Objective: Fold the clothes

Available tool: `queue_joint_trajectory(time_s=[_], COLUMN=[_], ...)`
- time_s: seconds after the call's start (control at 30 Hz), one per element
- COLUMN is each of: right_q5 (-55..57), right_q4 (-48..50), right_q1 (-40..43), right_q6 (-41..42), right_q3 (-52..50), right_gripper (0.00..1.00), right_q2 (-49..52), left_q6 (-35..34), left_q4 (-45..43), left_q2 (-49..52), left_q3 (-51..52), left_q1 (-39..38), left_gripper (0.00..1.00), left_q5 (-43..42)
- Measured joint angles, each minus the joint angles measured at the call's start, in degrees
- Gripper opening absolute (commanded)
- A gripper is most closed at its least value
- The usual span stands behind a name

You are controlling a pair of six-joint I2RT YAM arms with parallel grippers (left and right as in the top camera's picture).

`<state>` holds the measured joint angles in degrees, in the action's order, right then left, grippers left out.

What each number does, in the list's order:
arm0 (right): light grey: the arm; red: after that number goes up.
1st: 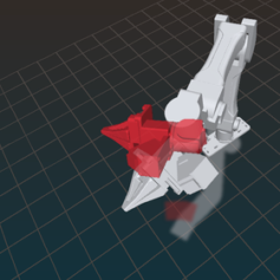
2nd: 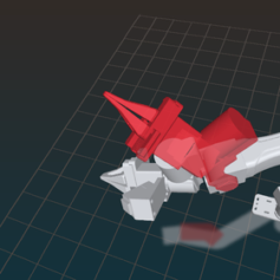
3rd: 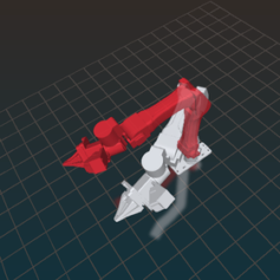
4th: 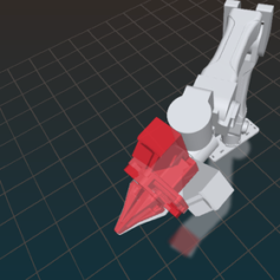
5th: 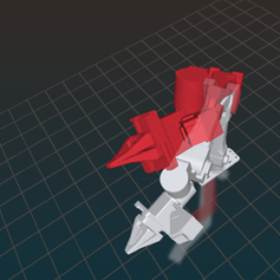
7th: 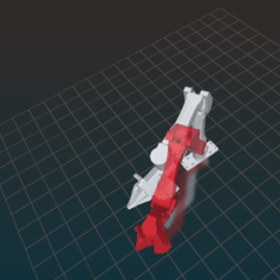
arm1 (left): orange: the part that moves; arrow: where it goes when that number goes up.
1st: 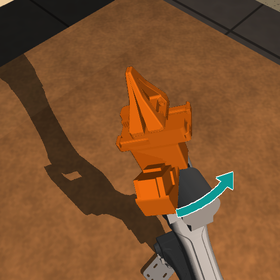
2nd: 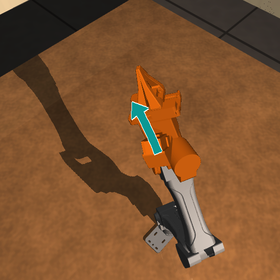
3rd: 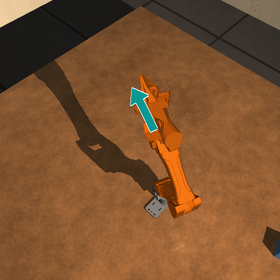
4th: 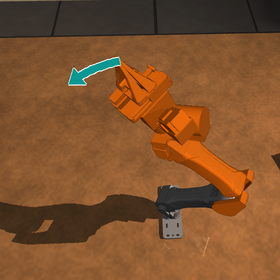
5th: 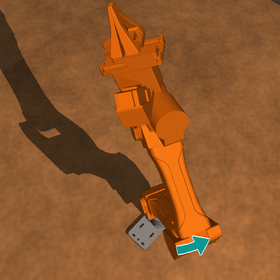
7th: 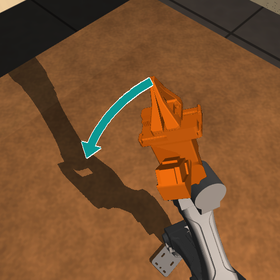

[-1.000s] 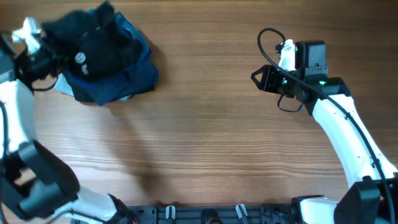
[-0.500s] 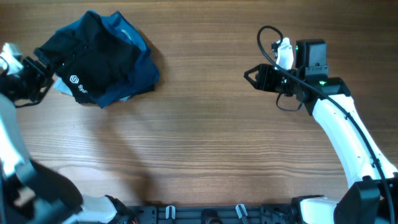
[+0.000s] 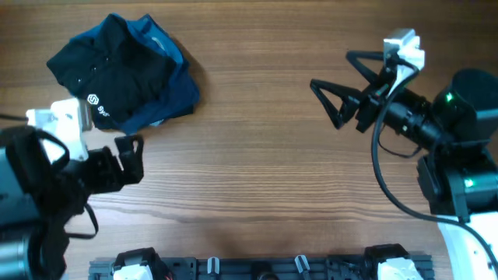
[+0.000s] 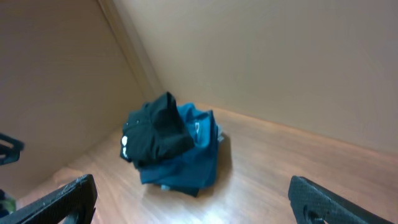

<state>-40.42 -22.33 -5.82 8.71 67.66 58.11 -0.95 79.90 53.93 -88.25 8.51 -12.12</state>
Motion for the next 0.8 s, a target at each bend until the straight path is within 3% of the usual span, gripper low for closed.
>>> queue_joint_trajectory(time_s=[0.2,0.43,0.57,0.73,0.8], right_q5=[0.6,4.7,4.9,3.3,6.8], right_q4=[-5.0,-8.1,-8.3,-10.9,-15.0], right_q1=[0.0,1.4,1.9,2.0,2.0], right_q6=[6.2,39.0,53.1,58.9,55.7], right_q3=[0.0,0.0,0.0,0.0,-1.2], right_gripper=[0.99,1.0,1.0,1.0,1.0], right_q2=[0.7,2.9,3.0,2.2,-0.2], left_q6=[-0.7,-0.7,-0.7,-0.7,-0.7], left_q4=[0.6,0.7,0.7,0.7,0.7], left_q2=[-1.4,-1.4,-1.4,-1.4,-1.4], left_q3=[0.0,0.0,0.0,0.0,0.0], left_q1=[-0.3,-0.3,-0.3,-0.3,-0.3], left_gripper=[1.0,1.0,1.0,1.0,1.0], left_q5=[5.0,5.9,6.1,6.3,6.3])
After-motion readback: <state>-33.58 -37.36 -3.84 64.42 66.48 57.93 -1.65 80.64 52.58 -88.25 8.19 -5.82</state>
